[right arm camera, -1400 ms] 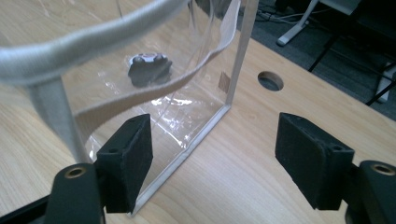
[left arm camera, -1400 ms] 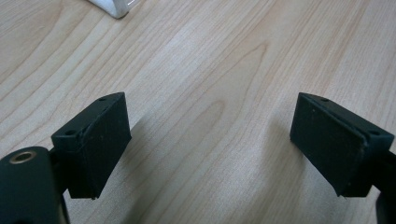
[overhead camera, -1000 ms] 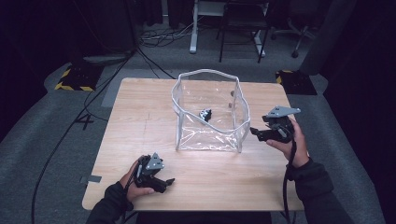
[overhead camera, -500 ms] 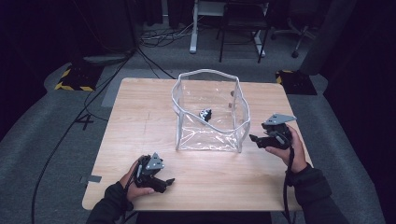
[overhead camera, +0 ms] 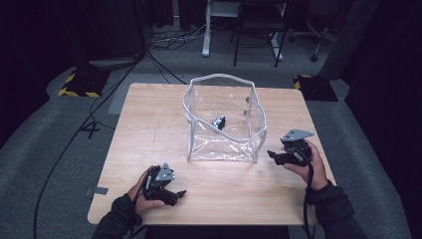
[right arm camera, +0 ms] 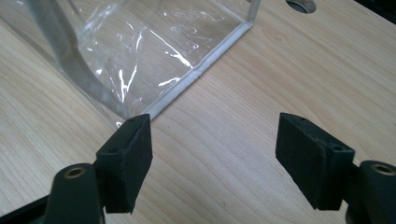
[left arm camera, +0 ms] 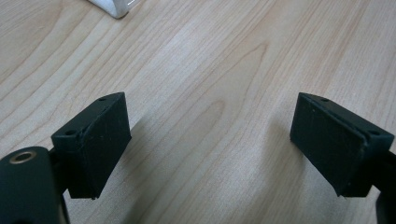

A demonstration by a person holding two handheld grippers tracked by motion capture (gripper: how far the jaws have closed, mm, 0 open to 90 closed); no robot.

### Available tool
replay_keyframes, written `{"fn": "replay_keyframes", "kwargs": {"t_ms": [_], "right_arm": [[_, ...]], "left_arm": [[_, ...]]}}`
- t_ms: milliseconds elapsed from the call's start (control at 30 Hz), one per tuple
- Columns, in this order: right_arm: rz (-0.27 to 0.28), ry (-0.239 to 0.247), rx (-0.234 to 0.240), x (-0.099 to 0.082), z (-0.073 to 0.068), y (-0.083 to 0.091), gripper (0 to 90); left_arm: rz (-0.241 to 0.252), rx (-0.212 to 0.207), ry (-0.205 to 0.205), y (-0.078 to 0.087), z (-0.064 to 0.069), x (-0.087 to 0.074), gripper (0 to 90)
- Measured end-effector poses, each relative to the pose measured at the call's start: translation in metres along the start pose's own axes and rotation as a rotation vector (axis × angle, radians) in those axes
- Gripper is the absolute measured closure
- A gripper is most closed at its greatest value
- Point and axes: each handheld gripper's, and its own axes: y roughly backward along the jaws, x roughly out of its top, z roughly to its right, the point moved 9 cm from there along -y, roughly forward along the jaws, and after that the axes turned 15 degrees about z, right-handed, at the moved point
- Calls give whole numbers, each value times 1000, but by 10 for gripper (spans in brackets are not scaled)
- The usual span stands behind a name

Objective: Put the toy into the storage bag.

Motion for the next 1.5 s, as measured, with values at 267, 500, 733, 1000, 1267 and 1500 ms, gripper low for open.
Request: {"fn": "replay_keyframes", "kwargs": {"t_ms": [267,500,733,1000,1267,1500], "right_arm": [[-6,11,-8,-10,-2,5,277],[-15,38,-6,-17,-4,10,275],[-17,37,-10,-26,-6,13,274],[-38,32,4,-40,-10,17,273],[-37,11,-12,-53,-8,23,273],[-21,0,-19,-61,-6,29,273]], "left_arm": [[0,1,-2,0,0,0,124],[-2,2,-6,0,-1,0,124],[0,0,0,0,0,0,124],[-1,0,-3,0,0,0,124],[0,1,-2,0,0,0,124],[-2,-1,-2,0,0,0,124]]}}
